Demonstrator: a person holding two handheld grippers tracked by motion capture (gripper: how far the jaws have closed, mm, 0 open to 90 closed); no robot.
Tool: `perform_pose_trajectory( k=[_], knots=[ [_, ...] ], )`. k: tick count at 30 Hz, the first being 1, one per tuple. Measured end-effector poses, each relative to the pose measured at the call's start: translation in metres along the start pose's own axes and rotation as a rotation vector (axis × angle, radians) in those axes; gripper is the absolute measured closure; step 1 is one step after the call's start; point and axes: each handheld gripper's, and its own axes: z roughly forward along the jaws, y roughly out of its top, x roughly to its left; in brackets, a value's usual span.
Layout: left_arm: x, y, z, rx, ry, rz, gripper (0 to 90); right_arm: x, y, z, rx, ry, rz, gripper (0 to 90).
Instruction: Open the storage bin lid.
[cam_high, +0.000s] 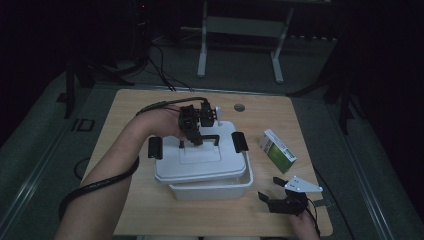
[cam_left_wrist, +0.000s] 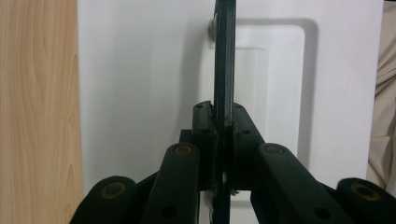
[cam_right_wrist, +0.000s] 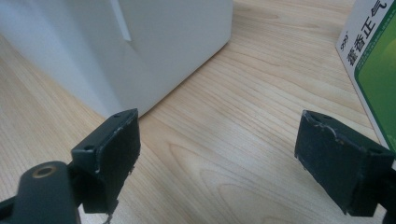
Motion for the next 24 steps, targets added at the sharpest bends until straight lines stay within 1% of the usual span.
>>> perform_pose_trajectory(
  k=[5,7,11,15,24],
  knots=[
    [0.001,-0.017,-0.004,-0.004,-0.005,-0.024,83.7,0.0,0.0,0.0,0.0,0.0,-0.002,14.0],
    [0.002,-0.025,-0.006,-0.008,-0.001,-0.042,83.7,0.0,0.0,0.0,0.002,0.0,0.0,14.0],
    [0.002,-0.039,-0.008,-0.017,0.005,-0.062,83.7,0.0,0.0,0.0,-0.001,0.0,0.003,14.0],
    [0.003,-0.055,-0.011,-0.026,0.008,-0.098,83.7,0.0,0.0,-0.001,-0.005,-0.001,0.008,14.0],
    [0.002,-0.089,-0.019,-0.033,0.021,-0.151,83.7,0.001,0.0,0.0,0.001,0.0,0.006,14.0]
  ],
)
